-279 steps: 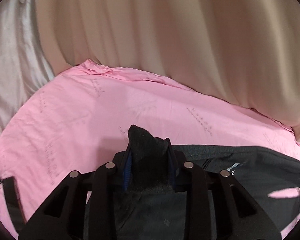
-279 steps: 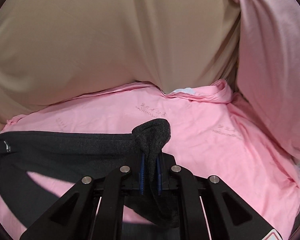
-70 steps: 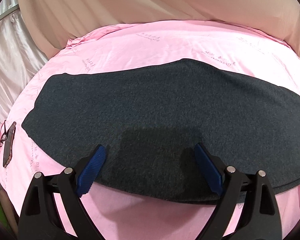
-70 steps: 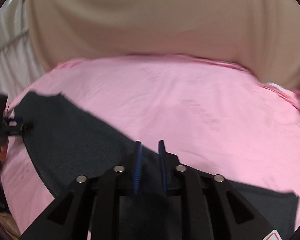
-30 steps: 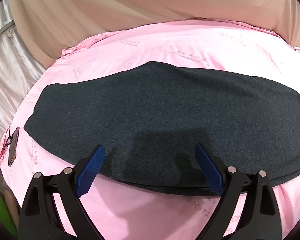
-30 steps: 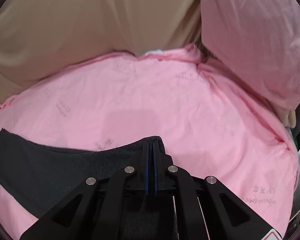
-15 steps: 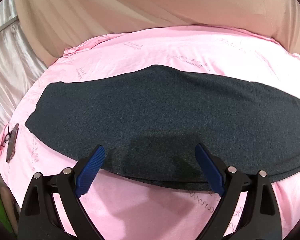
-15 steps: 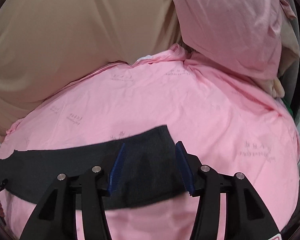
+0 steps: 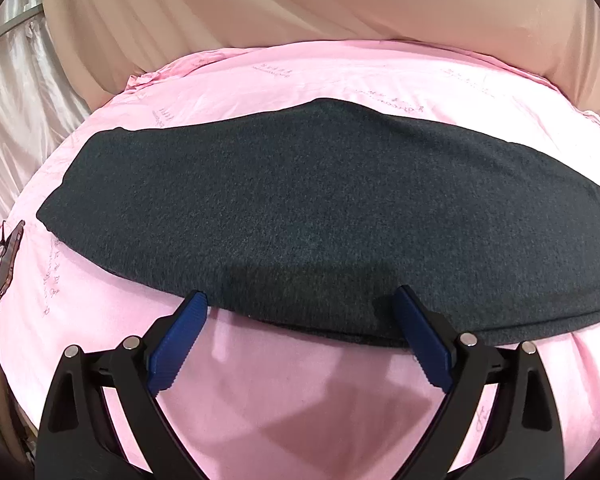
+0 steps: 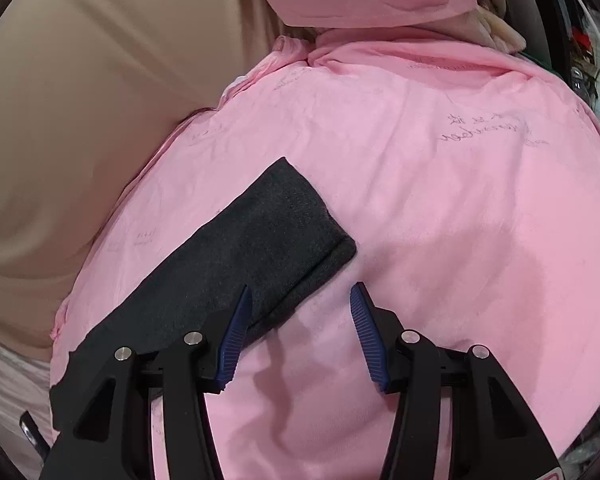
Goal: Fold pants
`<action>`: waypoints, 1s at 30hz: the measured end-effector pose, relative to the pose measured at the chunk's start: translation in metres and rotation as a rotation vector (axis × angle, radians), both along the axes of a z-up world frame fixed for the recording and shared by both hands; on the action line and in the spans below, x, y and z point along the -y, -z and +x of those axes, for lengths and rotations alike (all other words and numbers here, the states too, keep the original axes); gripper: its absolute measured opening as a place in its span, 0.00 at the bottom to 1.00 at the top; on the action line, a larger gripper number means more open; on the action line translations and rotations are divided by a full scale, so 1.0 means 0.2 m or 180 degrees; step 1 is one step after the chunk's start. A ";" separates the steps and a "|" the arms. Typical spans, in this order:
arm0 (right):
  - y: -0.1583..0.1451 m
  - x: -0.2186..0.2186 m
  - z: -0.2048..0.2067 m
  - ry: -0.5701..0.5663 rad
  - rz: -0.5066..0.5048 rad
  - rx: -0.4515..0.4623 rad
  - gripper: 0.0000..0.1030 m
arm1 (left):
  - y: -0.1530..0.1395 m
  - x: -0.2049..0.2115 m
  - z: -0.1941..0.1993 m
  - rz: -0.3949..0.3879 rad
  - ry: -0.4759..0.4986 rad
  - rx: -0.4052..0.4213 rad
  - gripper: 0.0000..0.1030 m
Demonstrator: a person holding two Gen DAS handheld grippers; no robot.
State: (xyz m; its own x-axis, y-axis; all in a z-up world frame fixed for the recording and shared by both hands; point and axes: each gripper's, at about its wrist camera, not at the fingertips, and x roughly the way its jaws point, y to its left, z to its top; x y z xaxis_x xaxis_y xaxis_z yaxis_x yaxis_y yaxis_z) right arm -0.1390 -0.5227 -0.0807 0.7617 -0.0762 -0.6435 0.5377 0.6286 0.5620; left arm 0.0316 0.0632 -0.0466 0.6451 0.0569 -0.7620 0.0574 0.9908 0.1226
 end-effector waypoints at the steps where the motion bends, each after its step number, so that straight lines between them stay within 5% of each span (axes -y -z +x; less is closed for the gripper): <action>1: 0.00 0.01 0.02 0.0013 0.0010 0.0021 0.50 | 0.00 -0.01 0.00 -0.0027 -0.0004 -0.0016 0.91; 3: 0.00 0.02 0.05 0.0053 -0.0017 -0.0003 0.43 | 0.01 -0.03 0.01 -0.0115 -0.0024 -0.0048 0.92; 4: -0.01 0.02 0.06 0.0041 -0.0049 -0.0020 0.13 | 0.01 -0.04 0.02 -0.0161 -0.0026 -0.0072 0.92; 5: -0.02 0.02 0.06 0.0037 -0.0038 0.0011 0.05 | 0.01 -0.05 0.02 -0.0205 -0.0028 -0.0093 0.92; 7: -0.08 0.02 0.00 0.0135 -0.0066 0.0206 0.05 | 0.02 -0.06 0.03 -0.0264 -0.0028 -0.0114 0.92; 12: 0.05 0.06 -0.01 0.0177 0.0128 0.0089 0.04 | 0.02 -0.07 0.03 -0.0282 -0.0031 -0.0093 0.92; 19: 0.04 0.05 0.02 0.0221 0.0201 0.0142 0.15 | 0.01 -0.05 0.01 -0.0260 -0.0023 -0.0040 0.92; 22: 0.01 0.03 0.06 0.0239 0.0134 0.0149 0.07 | 0.01 -0.05 0.01 -0.0289 -0.0007 -0.0025 0.92; 26: -0.16 -0.11 0.09 0.0089 -0.0008 0.0381 0.07 | 0.00 -0.07 -0.01 -0.0385 0.0034 0.0017 0.93; 30: -0.40 -0.40 0.26 -0.0456 -0.0181 0.0612 0.07 | -0.01 -0.08 -0.02 -0.0491 0.0089 0.0036 0.93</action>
